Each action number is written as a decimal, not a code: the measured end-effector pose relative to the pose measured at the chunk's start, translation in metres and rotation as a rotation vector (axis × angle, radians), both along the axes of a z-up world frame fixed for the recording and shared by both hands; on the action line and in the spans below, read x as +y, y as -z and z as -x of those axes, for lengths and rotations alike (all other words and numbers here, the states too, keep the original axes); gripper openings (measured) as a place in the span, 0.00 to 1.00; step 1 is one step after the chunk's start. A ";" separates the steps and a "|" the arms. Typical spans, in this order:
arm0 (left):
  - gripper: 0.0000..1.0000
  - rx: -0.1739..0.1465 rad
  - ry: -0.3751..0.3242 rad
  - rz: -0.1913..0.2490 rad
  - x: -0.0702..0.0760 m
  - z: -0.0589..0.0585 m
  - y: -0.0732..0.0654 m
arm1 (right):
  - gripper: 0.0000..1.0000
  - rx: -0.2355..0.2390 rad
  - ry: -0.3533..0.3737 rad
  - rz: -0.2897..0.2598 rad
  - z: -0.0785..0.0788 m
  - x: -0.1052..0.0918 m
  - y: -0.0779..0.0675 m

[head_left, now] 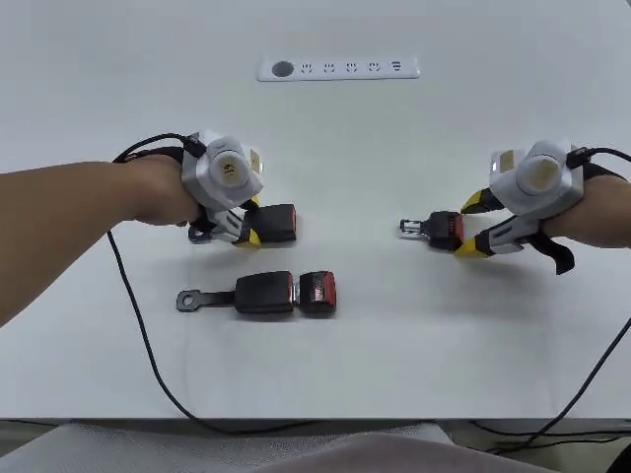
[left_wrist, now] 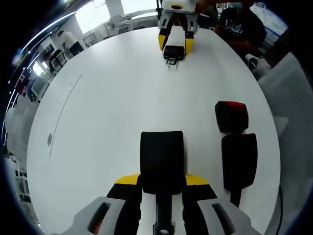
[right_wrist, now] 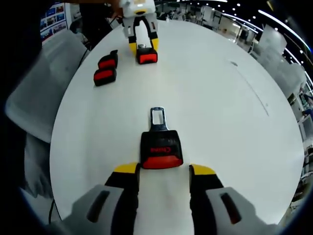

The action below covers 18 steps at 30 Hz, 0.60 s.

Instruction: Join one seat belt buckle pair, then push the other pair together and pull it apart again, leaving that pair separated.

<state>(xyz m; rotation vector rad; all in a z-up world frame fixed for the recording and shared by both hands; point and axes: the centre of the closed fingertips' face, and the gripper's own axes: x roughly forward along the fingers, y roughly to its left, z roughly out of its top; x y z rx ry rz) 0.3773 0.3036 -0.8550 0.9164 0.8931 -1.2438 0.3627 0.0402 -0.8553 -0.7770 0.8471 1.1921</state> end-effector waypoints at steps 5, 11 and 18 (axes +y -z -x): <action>0.32 -0.010 -0.022 -0.004 0.001 0.001 -0.001 | 0.42 -0.022 0.000 0.023 0.000 0.003 -0.001; 0.35 -0.049 -0.047 -0.002 0.009 0.001 -0.003 | 0.52 -0.036 0.074 0.021 0.001 0.007 -0.008; 0.48 -0.130 -0.102 0.013 0.030 0.006 -0.024 | 0.53 -0.084 0.104 -0.061 0.010 0.016 -0.035</action>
